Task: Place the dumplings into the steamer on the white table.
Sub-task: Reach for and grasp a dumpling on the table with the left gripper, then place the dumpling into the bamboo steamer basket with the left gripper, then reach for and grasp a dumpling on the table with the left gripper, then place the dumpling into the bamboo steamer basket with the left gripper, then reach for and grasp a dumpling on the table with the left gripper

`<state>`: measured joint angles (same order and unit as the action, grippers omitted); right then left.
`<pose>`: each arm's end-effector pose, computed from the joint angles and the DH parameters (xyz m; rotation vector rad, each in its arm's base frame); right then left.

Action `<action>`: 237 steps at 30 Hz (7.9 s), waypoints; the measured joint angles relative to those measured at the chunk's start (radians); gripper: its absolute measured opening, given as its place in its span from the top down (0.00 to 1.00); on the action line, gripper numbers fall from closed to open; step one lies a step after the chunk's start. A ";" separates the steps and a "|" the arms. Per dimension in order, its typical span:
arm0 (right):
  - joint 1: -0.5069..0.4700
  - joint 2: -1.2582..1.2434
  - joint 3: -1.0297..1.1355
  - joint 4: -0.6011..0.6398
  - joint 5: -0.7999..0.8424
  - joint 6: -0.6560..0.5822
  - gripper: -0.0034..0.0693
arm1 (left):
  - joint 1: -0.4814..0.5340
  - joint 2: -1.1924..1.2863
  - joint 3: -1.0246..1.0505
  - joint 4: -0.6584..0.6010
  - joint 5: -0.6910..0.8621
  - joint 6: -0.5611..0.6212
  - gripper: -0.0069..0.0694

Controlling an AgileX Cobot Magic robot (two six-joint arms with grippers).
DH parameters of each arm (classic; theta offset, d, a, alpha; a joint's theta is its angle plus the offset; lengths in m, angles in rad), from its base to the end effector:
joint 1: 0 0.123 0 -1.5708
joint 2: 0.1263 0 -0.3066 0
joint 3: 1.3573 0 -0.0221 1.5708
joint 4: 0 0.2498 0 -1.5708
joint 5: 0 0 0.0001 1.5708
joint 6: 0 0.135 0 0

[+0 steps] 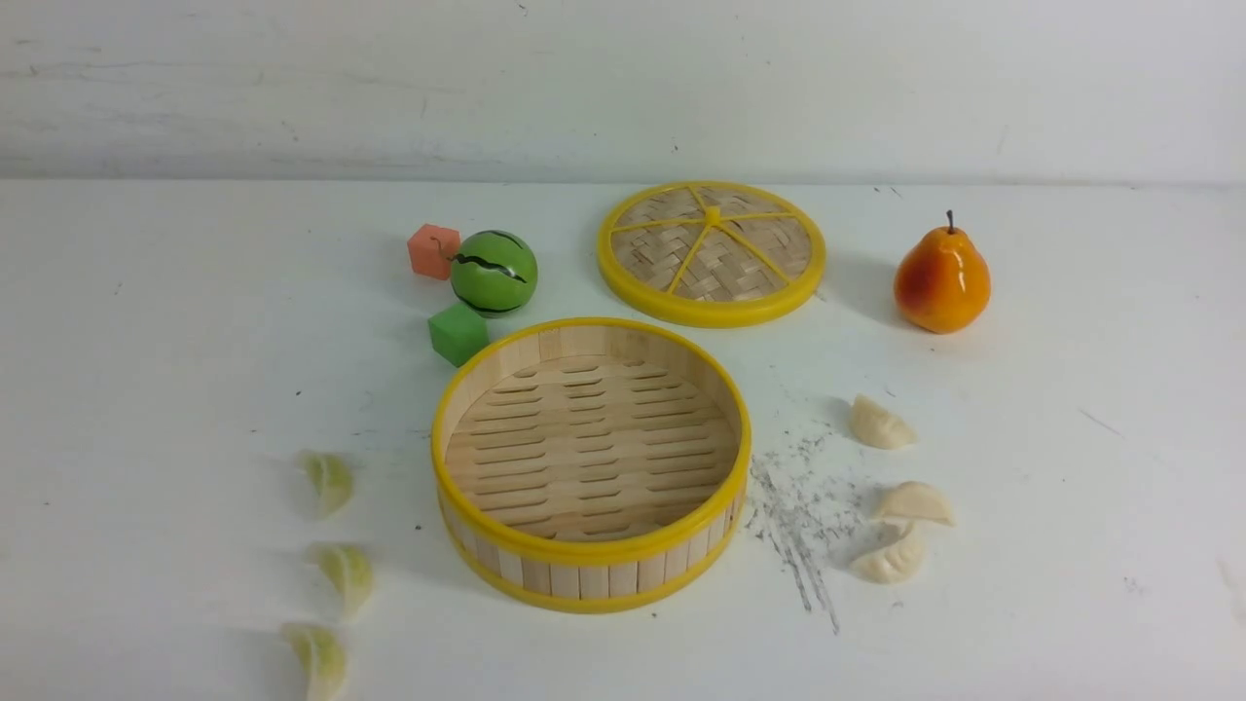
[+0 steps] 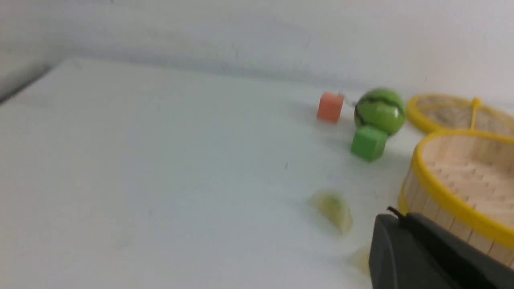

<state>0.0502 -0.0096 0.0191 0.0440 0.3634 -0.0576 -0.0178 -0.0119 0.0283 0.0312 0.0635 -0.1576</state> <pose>0.0721 0.0057 0.1620 -0.0727 1.8549 0.0379 0.0780 -0.0011 0.1986 -0.0865 1.5622 -0.1120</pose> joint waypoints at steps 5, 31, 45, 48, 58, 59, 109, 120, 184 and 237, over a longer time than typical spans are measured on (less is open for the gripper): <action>0.000 0.000 0.009 -0.009 -0.161 0.000 0.78 | 0.000 0.000 0.000 0.002 -0.231 0.000 0.89; -0.002 0.028 -0.147 -0.070 -0.780 0.432 0.87 | 0.000 0.023 -0.306 0.047 -0.346 -0.609 0.92; -0.002 0.538 -0.480 -0.183 0.039 0.263 0.98 | 0.000 0.721 -0.562 0.028 0.098 -0.469 0.93; -0.002 0.604 -0.480 -0.124 0.180 0.228 0.98 | 0.000 0.857 -0.621 -0.014 0.318 -0.478 0.93; -0.002 0.757 -0.481 0.275 0.212 -0.067 0.98 | 0.000 1.203 -0.828 -0.392 0.624 -0.059 0.93; -0.002 0.769 -0.481 0.319 0.202 -0.111 0.98 | 0.000 1.231 -0.845 -0.438 0.641 0.012 0.93; -0.002 0.848 -0.481 0.686 0.198 -0.495 0.94 | -0.276 1.727 -1.539 -0.099 0.623 -0.172 0.65; -0.002 0.848 -0.481 0.690 0.206 -0.495 0.92 | -0.382 2.052 -1.656 -0.120 0.630 -0.262 0.65; -0.002 0.848 -0.481 0.714 0.218 -0.496 0.85 | -0.356 1.785 -0.974 0.417 0.420 -0.959 0.55; -0.002 0.848 -0.480 0.716 0.218 -0.499 0.80 | -0.530 1.995 -1.724 0.239 0.663 -0.681 0.37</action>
<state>0.0482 0.8382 -0.4607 0.7596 0.5810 -0.5569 -0.5481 1.9828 -1.6956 0.2705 0.7262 -0.8390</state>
